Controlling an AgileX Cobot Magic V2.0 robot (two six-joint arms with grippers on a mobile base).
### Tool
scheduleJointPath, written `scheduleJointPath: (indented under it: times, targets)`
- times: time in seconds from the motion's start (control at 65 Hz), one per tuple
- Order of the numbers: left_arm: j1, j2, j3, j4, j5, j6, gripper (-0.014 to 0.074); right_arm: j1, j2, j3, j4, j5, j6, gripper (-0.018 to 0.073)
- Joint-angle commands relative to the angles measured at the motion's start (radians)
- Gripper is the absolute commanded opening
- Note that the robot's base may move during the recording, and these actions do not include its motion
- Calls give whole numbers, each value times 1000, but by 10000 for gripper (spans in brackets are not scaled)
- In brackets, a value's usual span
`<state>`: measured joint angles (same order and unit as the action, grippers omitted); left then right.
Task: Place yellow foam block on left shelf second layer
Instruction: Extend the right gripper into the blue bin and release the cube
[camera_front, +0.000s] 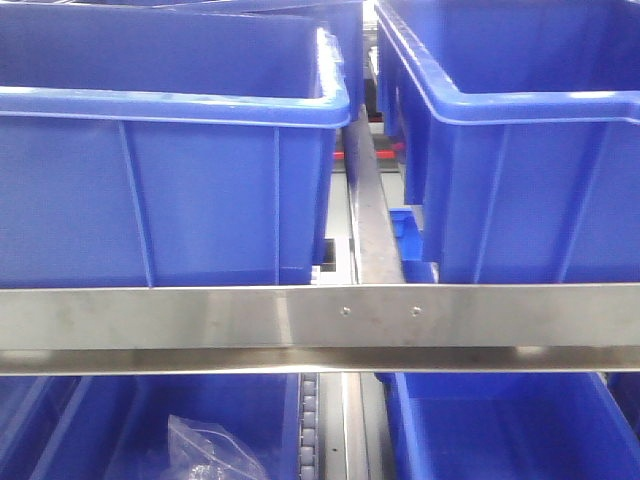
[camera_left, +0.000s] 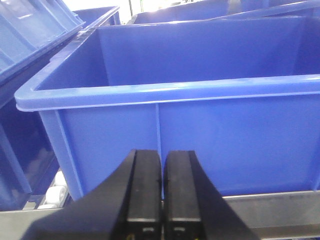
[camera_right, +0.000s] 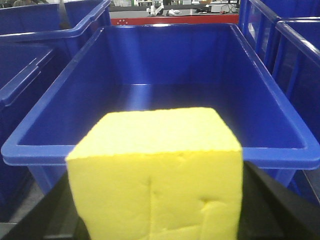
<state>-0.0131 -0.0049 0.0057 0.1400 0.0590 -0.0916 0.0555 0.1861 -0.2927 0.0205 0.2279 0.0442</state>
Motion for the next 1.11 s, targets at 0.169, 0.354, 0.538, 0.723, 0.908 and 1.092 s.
scheduleJointPath:
  times: [0.169, 0.354, 0.538, 0.723, 0.908, 1.092]
  targets:
    - [1, -20, 25, -6, -82, -5, 136, -7, 12, -28, -2, -99, -6, 474]
    - [1, -20, 25, -6, -82, -5, 136, -7, 12, -28, -1, -111, -6, 474]
    - [1, -20, 25, -6, -82, -5, 136, -7, 20, -28, -1, -148, -6, 474]
    - [1, -20, 25, -6, -82, -5, 136, -7, 168, -77, -1, -239, -6, 474]
    - [1, -20, 25, -6, -82, -5, 136, -7, 434, -205, -1, -301, -6, 474]
    - [1, -20, 25, -6, -82, -5, 136, -7, 687, -342, -1, -322, -6, 474]
